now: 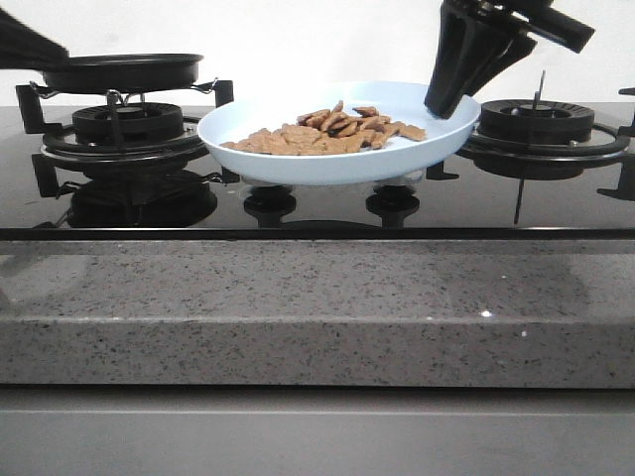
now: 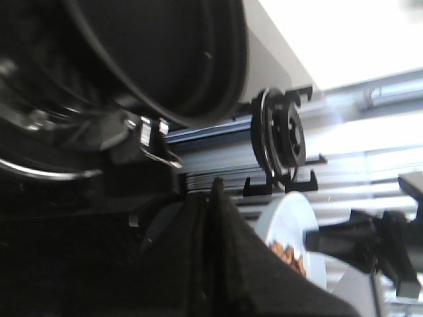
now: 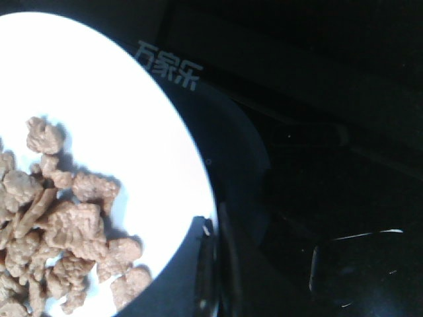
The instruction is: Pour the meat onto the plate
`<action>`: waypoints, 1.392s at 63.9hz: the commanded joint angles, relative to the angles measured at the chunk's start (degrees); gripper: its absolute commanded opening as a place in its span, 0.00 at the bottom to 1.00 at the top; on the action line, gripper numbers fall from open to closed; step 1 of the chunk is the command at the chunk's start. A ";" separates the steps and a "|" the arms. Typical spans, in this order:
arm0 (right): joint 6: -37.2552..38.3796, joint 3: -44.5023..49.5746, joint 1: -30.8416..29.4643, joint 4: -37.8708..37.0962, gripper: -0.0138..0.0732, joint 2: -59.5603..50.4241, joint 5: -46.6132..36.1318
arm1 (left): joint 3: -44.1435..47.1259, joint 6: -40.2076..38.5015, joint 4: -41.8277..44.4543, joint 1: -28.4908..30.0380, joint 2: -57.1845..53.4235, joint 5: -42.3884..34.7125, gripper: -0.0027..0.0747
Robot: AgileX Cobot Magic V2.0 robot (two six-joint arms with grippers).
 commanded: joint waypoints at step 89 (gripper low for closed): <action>-0.38 -1.48 -0.01 2.22 0.09 -3.25 -3.21 | 36.10 -5.83 40.32 -21.78 -64.23 -56.41 0.01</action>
